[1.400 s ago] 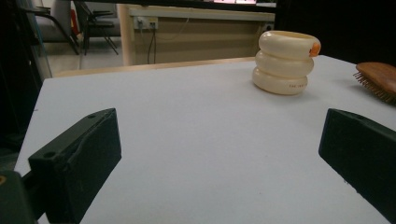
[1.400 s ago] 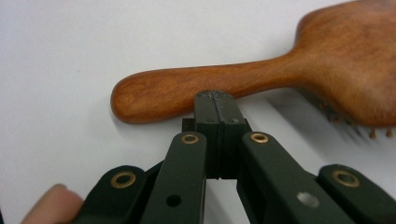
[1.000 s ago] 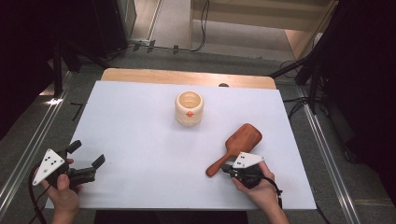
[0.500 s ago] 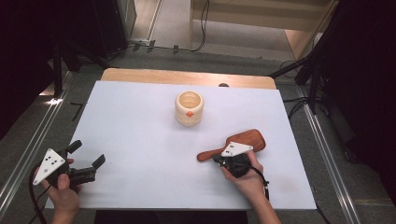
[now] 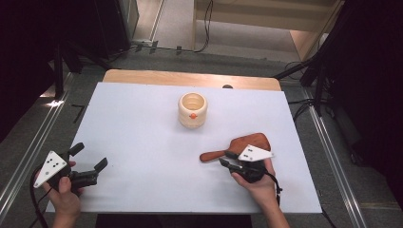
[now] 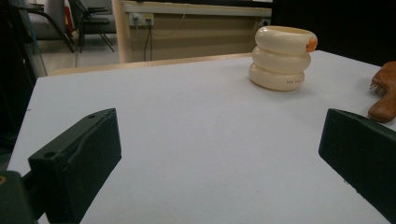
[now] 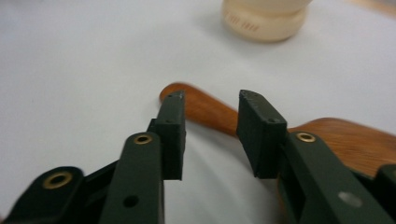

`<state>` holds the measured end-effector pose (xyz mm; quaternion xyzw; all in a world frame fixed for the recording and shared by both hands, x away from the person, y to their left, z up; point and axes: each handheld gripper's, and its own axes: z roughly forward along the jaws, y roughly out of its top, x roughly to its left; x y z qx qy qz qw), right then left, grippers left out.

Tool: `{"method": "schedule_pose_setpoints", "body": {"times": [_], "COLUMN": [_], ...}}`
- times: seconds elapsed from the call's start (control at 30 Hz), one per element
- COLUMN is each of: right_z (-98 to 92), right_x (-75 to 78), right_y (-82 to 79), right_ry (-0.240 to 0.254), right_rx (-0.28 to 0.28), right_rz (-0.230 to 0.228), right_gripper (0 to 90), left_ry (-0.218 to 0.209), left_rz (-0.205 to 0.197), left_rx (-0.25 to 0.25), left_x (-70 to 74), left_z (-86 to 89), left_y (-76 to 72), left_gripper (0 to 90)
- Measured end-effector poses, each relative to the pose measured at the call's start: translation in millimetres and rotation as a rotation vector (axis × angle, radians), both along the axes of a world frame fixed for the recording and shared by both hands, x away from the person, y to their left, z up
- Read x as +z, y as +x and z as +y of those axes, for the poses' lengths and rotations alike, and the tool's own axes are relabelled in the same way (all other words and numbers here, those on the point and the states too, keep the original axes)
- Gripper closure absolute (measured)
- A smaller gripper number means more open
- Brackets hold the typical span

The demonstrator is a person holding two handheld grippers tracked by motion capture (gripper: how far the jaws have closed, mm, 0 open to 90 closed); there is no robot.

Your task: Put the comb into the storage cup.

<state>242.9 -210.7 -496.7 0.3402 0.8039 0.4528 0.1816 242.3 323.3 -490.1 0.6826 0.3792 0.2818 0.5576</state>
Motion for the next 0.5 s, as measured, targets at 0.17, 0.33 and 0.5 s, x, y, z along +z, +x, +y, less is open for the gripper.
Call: {"method": "schedule_pose_setpoints", "body": {"times": [0.17,0.33,0.5], "right_z": [-38.2,-69.0,-91.6], "right_x": [6.4,3.6,2.9], "right_y": [-11.1,-16.0,-20.3], "right_ry": [0.114,0.157,0.186], "right_rx": [-0.118,-0.227,-0.306], "right_rz": [-0.152,-0.181,-0.143], "right_gripper": [36.2,35.3,12.9], "left_ry": [-0.003,-0.002,-0.002], "left_rz": [0.006,0.013,0.015], "left_rx": [-0.003,-0.009,-0.013], "left_x": [0.5,1.0,1.2], "left_z": [0.0,-0.1,-0.3], "left_y": [0.3,1.4,1.8], "left_gripper": [0.0,0.0,0.0]}}
